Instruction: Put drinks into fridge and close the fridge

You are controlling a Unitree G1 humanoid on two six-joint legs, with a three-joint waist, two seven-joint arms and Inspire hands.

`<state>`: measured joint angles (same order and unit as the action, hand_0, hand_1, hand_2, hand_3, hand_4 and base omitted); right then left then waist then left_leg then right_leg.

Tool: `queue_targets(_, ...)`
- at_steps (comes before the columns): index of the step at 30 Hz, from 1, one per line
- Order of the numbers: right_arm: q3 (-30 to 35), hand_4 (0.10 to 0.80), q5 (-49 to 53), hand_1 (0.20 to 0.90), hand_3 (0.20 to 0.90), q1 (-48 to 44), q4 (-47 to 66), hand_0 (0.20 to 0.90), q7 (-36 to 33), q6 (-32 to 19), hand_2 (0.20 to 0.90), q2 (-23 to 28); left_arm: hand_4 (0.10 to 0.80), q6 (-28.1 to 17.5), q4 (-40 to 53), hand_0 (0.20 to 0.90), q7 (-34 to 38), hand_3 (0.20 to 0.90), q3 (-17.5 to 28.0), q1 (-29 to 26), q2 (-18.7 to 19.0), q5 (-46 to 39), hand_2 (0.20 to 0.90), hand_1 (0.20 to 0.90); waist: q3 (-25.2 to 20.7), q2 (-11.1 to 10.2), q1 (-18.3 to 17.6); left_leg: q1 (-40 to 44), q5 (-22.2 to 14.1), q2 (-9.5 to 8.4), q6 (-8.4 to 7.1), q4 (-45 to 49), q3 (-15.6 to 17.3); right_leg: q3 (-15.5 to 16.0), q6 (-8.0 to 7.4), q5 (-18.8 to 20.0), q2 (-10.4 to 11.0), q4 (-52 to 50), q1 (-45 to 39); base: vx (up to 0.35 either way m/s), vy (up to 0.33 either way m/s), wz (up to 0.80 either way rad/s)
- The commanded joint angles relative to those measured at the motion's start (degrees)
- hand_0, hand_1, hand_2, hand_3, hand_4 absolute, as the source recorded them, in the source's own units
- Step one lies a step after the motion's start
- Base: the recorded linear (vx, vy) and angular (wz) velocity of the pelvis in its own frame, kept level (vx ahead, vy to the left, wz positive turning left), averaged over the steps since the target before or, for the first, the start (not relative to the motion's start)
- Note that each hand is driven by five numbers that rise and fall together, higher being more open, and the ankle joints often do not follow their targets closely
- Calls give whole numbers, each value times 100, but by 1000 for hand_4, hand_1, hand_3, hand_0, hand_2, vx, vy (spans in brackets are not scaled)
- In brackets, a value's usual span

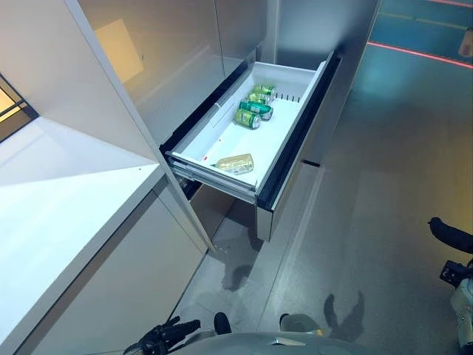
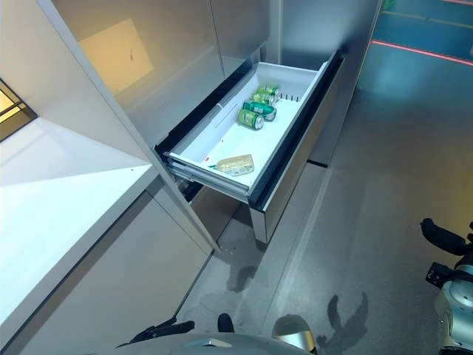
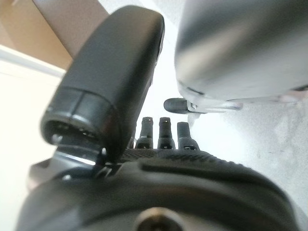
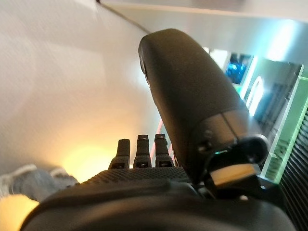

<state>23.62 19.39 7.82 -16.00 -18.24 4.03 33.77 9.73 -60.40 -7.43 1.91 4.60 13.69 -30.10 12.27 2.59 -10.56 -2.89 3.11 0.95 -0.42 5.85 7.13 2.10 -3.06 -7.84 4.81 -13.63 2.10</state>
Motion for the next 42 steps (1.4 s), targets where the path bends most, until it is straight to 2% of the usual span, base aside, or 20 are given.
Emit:
queue_targets(1,-214,800,167,900,900,-1061,186,900,95,-469,900,719,800,-194,71,900,180,900,-200,-430,376,-409,900,900,371,-254,251,-497,-1490,-204,375,1602,-128,72,464,-181,-245,-809,673,-175,-25,3)
queue_targets(5,-1019,800,174,900,900,-1877,-30,900,287,-651,900,879,800,-353,224,900,492,900,-417,-856,474,-674,900,900,767,-257,354,-1195,-1476,-180,375,2137,-214,77,598,-224,-300,-1284,1247,-172,-37,-2)
queue_targets(9,-1551,800,-24,900,900,-2490,-99,900,504,-680,900,957,800,-323,275,900,686,900,-498,-1106,536,-744,900,900,982,-279,442,-1505,-1526,-203,372,2453,-307,108,644,-282,-325,-1534,1463,-64,-33,-4)
queue_targets(13,-2066,800,-220,900,900,-3044,-186,900,844,-852,900,1073,800,-298,288,900,782,900,-609,-1288,556,-710,900,900,1107,-279,553,-1703,-1493,-239,360,2569,-400,156,656,-268,-334,-1625,1615,-28,-17,6)
queue_targets(19,-2898,800,-369,900,900,-4076,-56,900,1109,-755,900,1137,800,-274,338,900,1037,900,-816,-1532,601,-405,900,900,1281,-266,754,-1938,-1453,-286,358,2695,-488,210,650,-246,-328,-1731,1813,-29,-5,8)
queue_targets(28,-3970,800,-487,900,900,-5681,-27,900,1104,-642,900,721,800,-289,526,900,1241,900,-1113,-1830,596,-339,900,900,1466,-215,1078,-1888,-1262,-318,323,2359,-556,235,611,-133,-378,-1446,1772,-31,22,7)
queue_targets(35,-4406,800,-374,900,900,-6495,-93,900,1031,-638,900,391,800,-293,677,900,1132,900,-1276,-1863,539,-237,900,900,1451,-225,1372,-1697,-1227,-344,304,2185,-620,384,602,-109,-307,-1222,1459,20,14,13)
queue_targets(42,-4847,800,-181,900,900,-7205,-281,900,901,-333,900,-92,800,-105,734,900,1033,900,-1460,-1838,570,-9,900,900,1290,-301,1749,-1369,-1134,-373,251,1831,-775,583,576,-36,-225,-754,955,84,16,17)
